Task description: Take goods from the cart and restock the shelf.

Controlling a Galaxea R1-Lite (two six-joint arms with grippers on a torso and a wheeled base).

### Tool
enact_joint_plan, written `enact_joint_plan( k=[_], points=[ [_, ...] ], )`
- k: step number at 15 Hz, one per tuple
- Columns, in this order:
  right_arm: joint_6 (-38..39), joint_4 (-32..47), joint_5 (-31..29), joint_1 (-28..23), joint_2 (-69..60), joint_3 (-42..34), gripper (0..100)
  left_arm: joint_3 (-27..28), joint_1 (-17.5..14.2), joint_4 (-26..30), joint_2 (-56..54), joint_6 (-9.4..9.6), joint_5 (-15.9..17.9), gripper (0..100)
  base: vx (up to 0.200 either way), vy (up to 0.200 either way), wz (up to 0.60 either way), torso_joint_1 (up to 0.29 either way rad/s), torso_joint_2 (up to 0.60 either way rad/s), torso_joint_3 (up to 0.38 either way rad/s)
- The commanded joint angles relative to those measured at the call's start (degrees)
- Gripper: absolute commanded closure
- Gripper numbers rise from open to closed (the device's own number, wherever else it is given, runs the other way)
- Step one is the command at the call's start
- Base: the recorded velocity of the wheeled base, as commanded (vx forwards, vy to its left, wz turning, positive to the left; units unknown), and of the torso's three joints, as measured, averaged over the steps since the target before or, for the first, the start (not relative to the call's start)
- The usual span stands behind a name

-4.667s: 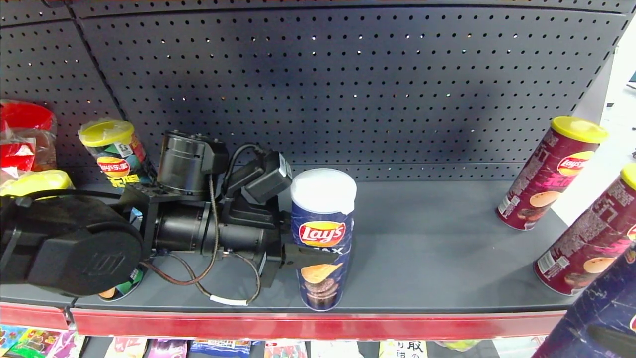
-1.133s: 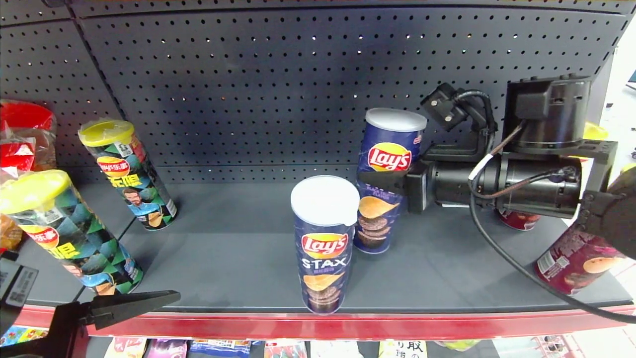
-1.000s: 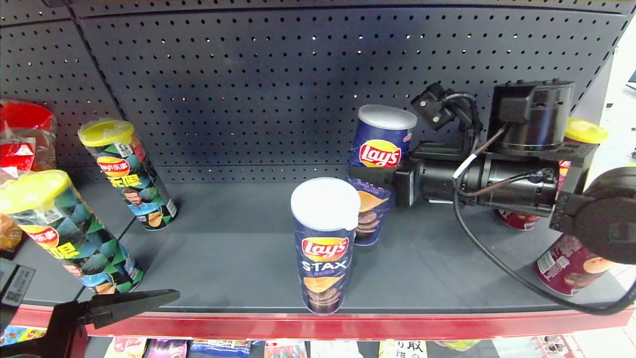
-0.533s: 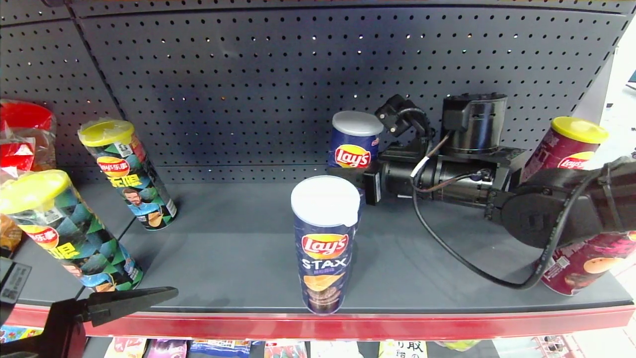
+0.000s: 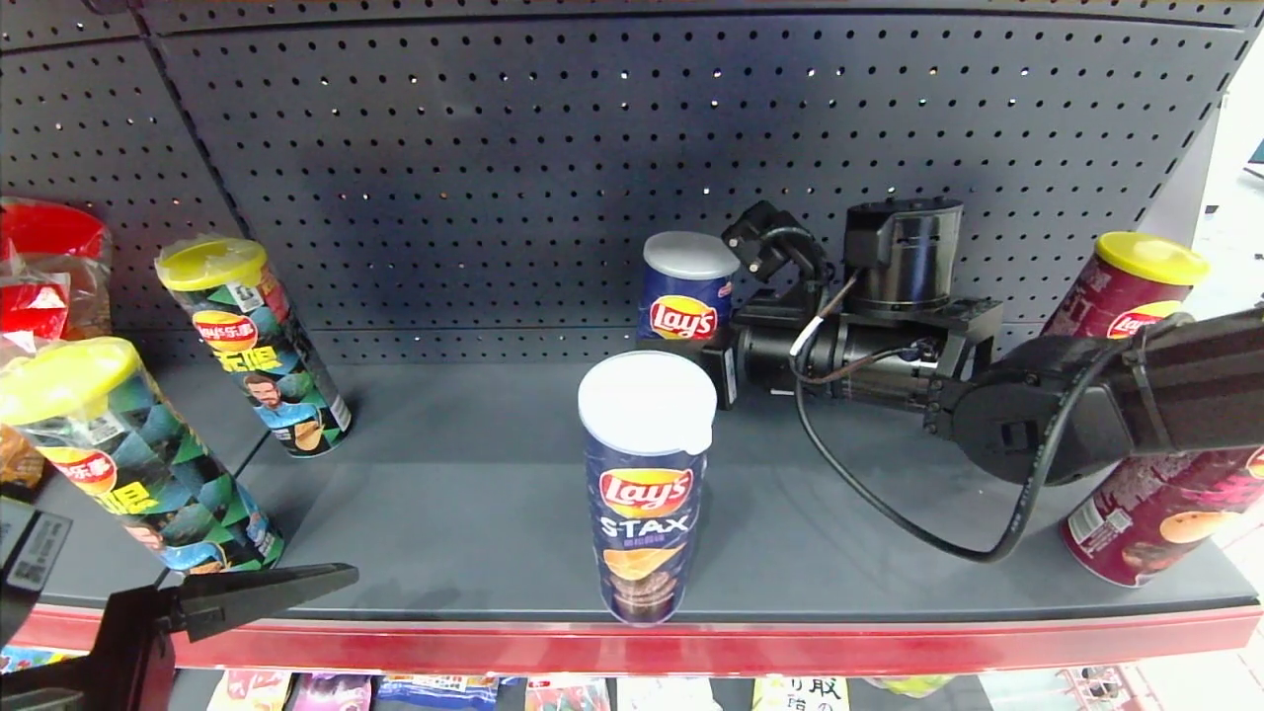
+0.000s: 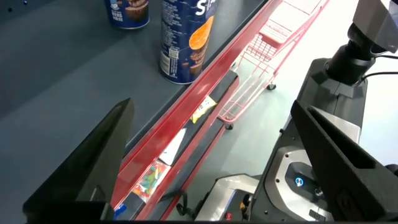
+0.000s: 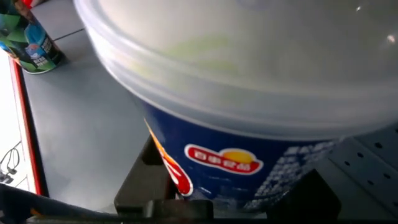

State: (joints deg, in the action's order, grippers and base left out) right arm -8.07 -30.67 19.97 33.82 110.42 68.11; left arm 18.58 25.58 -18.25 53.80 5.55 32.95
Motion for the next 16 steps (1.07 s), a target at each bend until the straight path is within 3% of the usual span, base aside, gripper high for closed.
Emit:
enact_joint_plan(
  k=[1, 5, 6, 13, 16],
  points=[
    [0.0, 0.0, 0.0, 0.0, 0.2, 0.1, 100, 0.0, 0.0, 0.0, 0.3, -0.01, 0.0, 0, 0.000, 0.000, 0.00, 0.000, 0.00, 0.000],
    [-0.3, 0.0, 0.1, 0.2, 0.3, -0.6, 100, -0.1, 0.0, 0.1, 0.3, -0.01, 0.0, 0, 0.000, 0.000, 0.00, 0.000, 0.00, 0.000],
    [-0.3, 0.0, 0.1, 0.2, 0.3, -0.6, 0, -0.1, 0.0, 0.1, 0.3, -0.01, 0.0, 0, 0.000, 0.000, 0.00, 0.000, 0.00, 0.000],
    [0.4, 0.1, -1.8, 1.2, -7.2, -9.7, 0, -0.2, -0.1, 0.1, 0.3, -0.10, 0.0, 0, 0.000, 0.000, 0.00, 0.000, 0.00, 0.000],
    [2.4, 0.1, -5.2, 0.9, -12.6, -16.6, 0, -0.3, -0.2, 0.1, 0.3, -0.10, -0.8, 0, 0.000, 0.000, 0.00, 0.000, 0.00, 0.000]
  ],
)
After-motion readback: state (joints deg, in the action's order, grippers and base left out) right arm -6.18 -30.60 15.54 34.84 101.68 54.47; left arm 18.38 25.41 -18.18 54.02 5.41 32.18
